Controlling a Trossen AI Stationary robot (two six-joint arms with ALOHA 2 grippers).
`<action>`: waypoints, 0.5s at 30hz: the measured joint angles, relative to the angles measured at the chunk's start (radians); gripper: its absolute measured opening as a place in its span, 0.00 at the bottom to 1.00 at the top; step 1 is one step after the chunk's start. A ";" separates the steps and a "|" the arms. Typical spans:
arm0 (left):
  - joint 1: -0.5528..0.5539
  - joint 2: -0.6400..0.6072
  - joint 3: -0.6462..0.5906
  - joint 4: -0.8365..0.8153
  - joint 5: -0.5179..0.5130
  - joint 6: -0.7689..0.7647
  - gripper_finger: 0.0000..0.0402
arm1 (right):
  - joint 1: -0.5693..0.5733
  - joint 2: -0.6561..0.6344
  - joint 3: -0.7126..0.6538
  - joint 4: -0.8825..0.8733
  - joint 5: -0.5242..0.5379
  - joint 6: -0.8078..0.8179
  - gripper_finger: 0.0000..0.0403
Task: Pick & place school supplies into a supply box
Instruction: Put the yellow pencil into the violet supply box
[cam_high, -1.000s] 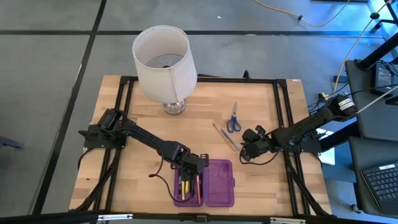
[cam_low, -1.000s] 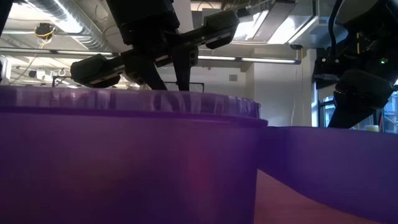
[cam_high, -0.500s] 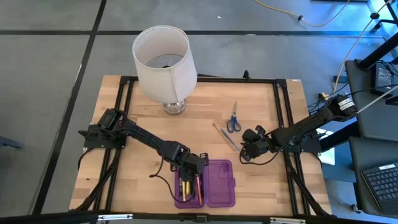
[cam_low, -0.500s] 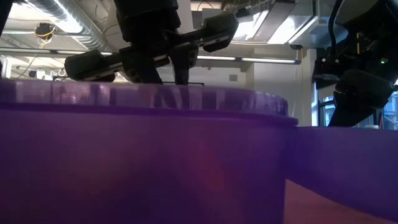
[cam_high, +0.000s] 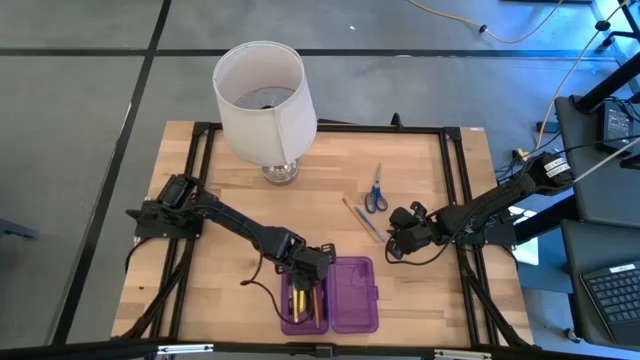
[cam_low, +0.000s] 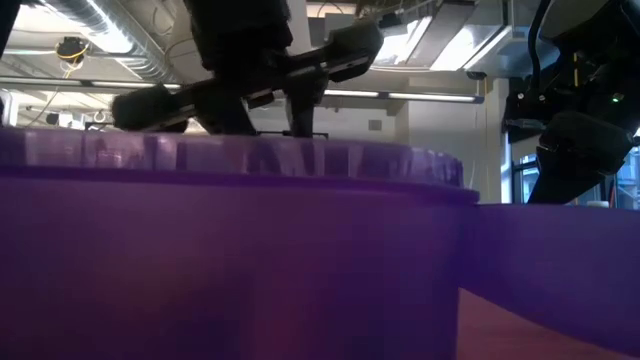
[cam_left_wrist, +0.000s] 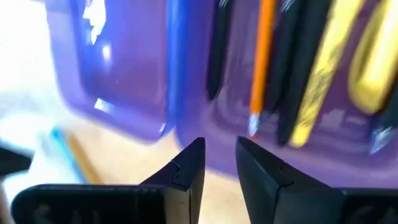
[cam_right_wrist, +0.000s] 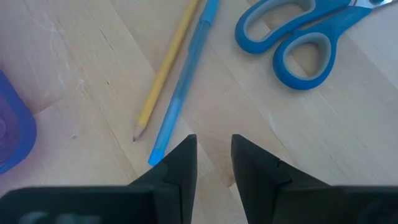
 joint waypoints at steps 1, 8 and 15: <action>-0.003 -0.002 0.000 0.000 -0.035 -0.016 0.22 | 0.000 0.000 0.000 0.006 -0.002 0.000 0.26; 0.008 -0.107 0.000 -0.048 0.066 -0.307 0.23 | -0.016 0.000 0.103 0.020 -0.053 -0.128 0.26; 0.018 -0.241 -0.060 -0.126 0.164 -0.722 0.22 | -0.038 0.000 0.239 0.195 -0.046 -0.517 0.26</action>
